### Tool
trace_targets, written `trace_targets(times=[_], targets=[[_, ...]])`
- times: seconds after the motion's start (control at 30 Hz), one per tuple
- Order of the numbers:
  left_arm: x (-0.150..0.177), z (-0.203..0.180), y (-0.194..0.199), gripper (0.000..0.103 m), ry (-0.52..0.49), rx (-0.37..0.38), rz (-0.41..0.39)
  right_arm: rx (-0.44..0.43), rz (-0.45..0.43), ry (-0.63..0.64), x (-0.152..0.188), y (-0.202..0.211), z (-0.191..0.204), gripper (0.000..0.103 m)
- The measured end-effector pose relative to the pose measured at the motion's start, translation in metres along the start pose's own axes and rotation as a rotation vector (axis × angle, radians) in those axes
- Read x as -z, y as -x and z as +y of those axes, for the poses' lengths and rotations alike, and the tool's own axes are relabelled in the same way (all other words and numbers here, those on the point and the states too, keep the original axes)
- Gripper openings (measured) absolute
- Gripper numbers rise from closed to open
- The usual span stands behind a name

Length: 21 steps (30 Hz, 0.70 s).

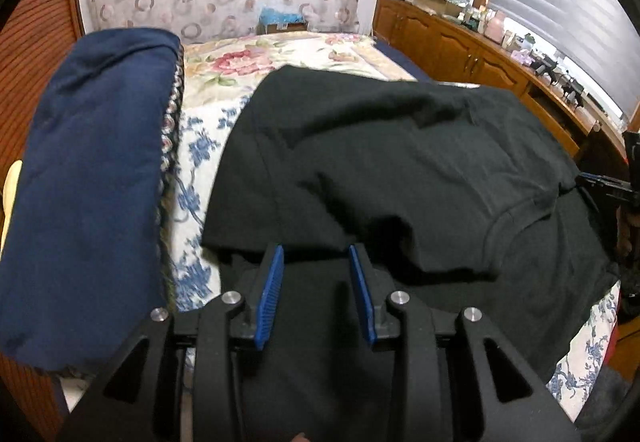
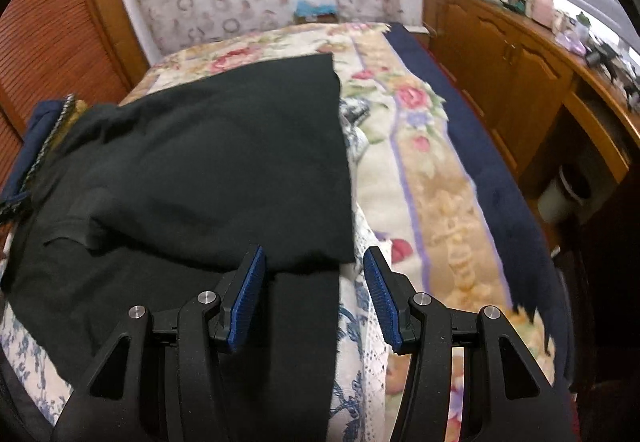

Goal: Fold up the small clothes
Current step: 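Lower the shirt flat onto the bed and open both grippers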

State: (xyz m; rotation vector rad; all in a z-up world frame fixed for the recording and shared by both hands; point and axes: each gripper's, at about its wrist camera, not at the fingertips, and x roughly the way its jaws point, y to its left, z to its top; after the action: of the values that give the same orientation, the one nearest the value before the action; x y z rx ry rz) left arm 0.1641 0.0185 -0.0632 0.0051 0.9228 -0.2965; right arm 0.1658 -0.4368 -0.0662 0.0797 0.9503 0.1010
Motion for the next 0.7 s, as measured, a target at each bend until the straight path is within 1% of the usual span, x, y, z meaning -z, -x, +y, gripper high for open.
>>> trace_targets(times=[0.07, 0.2, 0.23, 0.4, 0.43, 0.57, 0.6, 0.7], targets=[[0.002, -0.004, -0.002, 0.032, 0.004, 0.007, 0.006, -0.006, -0.002, -0.012, -0.001, -0.002, -0.001, 0.052], [0.009, -0.005, -0.01, 0.032, 0.021, 0.014, 0.038, -0.055, -0.009, -0.027, -0.006, -0.003, 0.001, 0.052], [0.01, -0.004, -0.009, 0.033, 0.029, 0.013, 0.023, -0.062, -0.009, -0.022, -0.008, -0.004, 0.004, 0.052], [0.004, -0.003, -0.012, 0.033, 0.06, 0.016, 0.033, -0.065, -0.03, 0.007, -0.012, -0.008, 0.014, 0.052], [0.003, -0.003, -0.013, 0.033, 0.057, 0.011, 0.033, -0.064, -0.03, 0.012, -0.012, -0.009, 0.015, 0.048], [-0.001, -0.003, -0.017, 0.033, 0.067, 0.009, 0.031, -0.056, -0.034, 0.038, -0.014, -0.012, 0.018, 0.041], [-0.003, -0.003, -0.018, 0.033, 0.073, 0.011, 0.031, -0.052, -0.036, 0.043, -0.014, -0.012, 0.018, 0.038], [-0.007, -0.006, -0.021, 0.033, 0.064, -0.001, 0.032, -0.041, -0.036, 0.063, -0.013, -0.013, 0.02, 0.035]])
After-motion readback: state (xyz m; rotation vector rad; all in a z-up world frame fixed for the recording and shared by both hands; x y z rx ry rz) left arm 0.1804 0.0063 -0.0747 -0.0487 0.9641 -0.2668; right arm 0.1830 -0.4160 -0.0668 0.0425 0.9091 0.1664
